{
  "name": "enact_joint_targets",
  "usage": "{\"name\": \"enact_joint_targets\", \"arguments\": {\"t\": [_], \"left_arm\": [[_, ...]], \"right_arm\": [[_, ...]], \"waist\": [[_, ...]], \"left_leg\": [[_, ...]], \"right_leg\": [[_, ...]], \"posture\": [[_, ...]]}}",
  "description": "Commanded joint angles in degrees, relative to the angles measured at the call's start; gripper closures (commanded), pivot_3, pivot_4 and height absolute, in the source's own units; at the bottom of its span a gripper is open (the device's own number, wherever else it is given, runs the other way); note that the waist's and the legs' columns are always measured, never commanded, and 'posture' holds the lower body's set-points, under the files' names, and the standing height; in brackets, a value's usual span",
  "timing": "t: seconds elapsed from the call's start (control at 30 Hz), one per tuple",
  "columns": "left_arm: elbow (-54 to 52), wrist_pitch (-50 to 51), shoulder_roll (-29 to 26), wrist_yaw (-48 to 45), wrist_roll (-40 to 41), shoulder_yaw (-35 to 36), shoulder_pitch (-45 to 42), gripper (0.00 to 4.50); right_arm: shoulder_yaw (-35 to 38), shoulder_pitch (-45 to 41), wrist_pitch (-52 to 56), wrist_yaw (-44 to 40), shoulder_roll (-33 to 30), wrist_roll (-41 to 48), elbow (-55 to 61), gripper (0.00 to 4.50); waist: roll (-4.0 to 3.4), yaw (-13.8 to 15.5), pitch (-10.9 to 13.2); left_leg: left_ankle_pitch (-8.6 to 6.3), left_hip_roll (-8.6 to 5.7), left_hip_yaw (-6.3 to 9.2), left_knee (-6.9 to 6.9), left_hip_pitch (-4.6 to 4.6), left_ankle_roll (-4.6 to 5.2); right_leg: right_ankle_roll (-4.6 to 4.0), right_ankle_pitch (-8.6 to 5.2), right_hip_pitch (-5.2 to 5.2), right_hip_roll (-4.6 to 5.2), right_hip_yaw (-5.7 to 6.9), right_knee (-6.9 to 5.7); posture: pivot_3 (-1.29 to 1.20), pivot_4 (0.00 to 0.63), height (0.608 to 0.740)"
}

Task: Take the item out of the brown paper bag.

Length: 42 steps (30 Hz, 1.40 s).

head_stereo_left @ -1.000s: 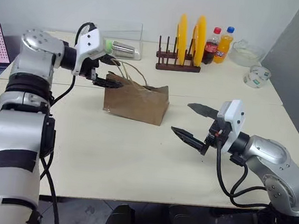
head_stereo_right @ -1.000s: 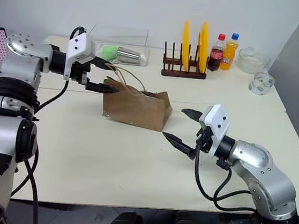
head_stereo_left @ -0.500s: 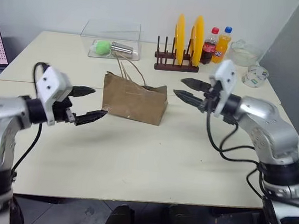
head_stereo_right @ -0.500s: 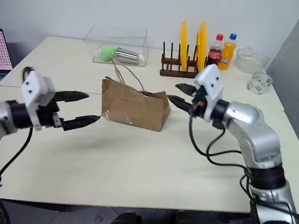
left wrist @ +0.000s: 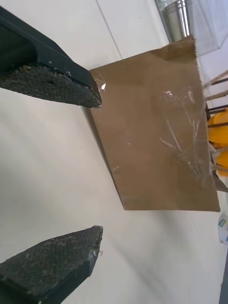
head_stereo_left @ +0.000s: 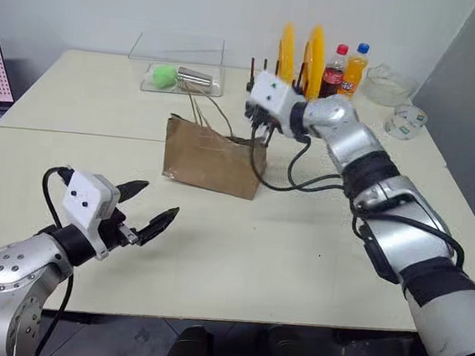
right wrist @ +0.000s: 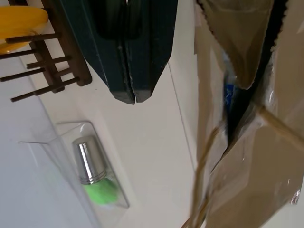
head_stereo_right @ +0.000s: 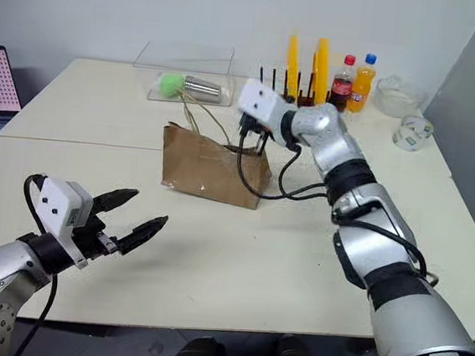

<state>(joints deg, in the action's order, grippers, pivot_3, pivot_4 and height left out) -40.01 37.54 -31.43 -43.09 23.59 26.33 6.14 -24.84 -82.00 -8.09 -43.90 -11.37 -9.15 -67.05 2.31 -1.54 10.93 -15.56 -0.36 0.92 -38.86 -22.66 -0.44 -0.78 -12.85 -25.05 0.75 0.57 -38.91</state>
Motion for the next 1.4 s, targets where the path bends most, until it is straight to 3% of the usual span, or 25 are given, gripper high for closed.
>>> {"name": "enact_joint_targets", "arguments": {"t": [0.03,0.23,0.37,0.5,0.73,0.87,0.97,1.27,1.4], "left_arm": [[0.1,-3.1,-1.9,-0.5,0.4,-0.5,1.3,0.35],[1.2,-5.7,-4.6,-1.8,0.9,1.0,5.1,0.35],[5.5,-8.2,-7.6,-3.4,0.0,4.4,7.4,0.35],[11.4,-11.4,-11.1,-6.2,-0.5,9.3,9.9,0.35],[17.2,-16.8,-16.1,-11.5,-1.6,14.9,14.6,0.35],[18.6,-24.0,-18.7,-14.5,-4.5,13.2,14.5,0.35],[19.4,-33.8,-20.3,-18.6,-7.9,9.5,15.2,0.0],[37.0,-70.7,-24.4,-28.4,-16.0,-4.9,9.8,0.0],[44.3,-77.6,-25.6,-28.8,-17.2,-10.1,4.2,0.0]], "right_arm": [[-0.4,-2.2,-5.1,-4.2,0.2,-3.3,-3.1,4.48],[2.5,2.0,-6.2,-25.6,-1.2,1.7,6.6,4.48],[1.9,11.5,3.2,-36.8,-3.6,6.8,26.4,4.48],[1.2,19.6,11.6,-37.3,-4.5,8.5,41.7,4.48],[3.4,25.1,18.0,-34.7,-6.1,10.5,53.5,4.48],[6.7,28.6,23.7,-30.8,-7.1,13.7,59.9,4.48],[9.5,33.8,31.0,-28.0,-8.7,17.4,68.4,3.92],[10.5,53.2,46.2,-22.0,-17.5,23.9,92.3,0.8],[10.1,57.6,48.0,-20.4,-21.0,25.3,96.4,0.8]], "waist": [[-0.02,0.0,0.0],[-0.06,-0.1,0.0],[-0.08,0.0,0.0],[-0.11,0.0,0.0],[-0.17,0.0,0.1],[-0.17,0.2,0.1],[-0.16,0.4,0.1],[-0.22,0.6,0.1],[-0.2,0.8,0.1]], "left_leg": [[0.0,-0.02,-0.01,0.0,-0.02,0.0],[-0.01,0.02,0.0,0.04,0.02,0.01],[-0.01,0.03,0.06,0.05,0.03,0.01],[-0.01,0.04,0.09,0.05,0.03,0.01],[-0.02,0.05,0.05,0.06,0.03,0.0],[-0.02,0.04,0.1,0.06,0.02,-0.01],[-0.02,0.03,0.07,0.06,0.01,-0.01],[-0.03,0.04,0.02,0.15,0.02,-0.01],[-0.04,0.06,0.02,0.14,0.01,0.0]], "right_leg": [[0.0,0.0,0.0,0.02,-0.01,0.01],[0.0,0.0,-0.02,0.02,0.05,0.01],[0.0,-0.01,0.01,0.02,0.1,0.03],[0.0,-0.01,0.01,0.03,0.14,0.02],[-0.21,-0.15,-0.04,0.07,0.19,0.02],[-0.23,-0.17,-0.03,0.08,0.24,0.03],[-0.23,-0.17,-0.02,0.12,0.23,0.06],[-0.4,-0.3,-0.05,0.15,0.25,0.06],[-0.11,-0.45,-0.04,0.12,0.3,0.07]], "posture": [[0.0,0.15,0.74],[0.0,0.15,0.74],[0.0,0.15,0.74],[0.0,0.15,0.74],[0.0,0.15,0.74],[0.0,0.15,0.74],[0.0,0.15,0.74],[0.0,0.15,0.74],[0.0,0.15,0.74]]}}
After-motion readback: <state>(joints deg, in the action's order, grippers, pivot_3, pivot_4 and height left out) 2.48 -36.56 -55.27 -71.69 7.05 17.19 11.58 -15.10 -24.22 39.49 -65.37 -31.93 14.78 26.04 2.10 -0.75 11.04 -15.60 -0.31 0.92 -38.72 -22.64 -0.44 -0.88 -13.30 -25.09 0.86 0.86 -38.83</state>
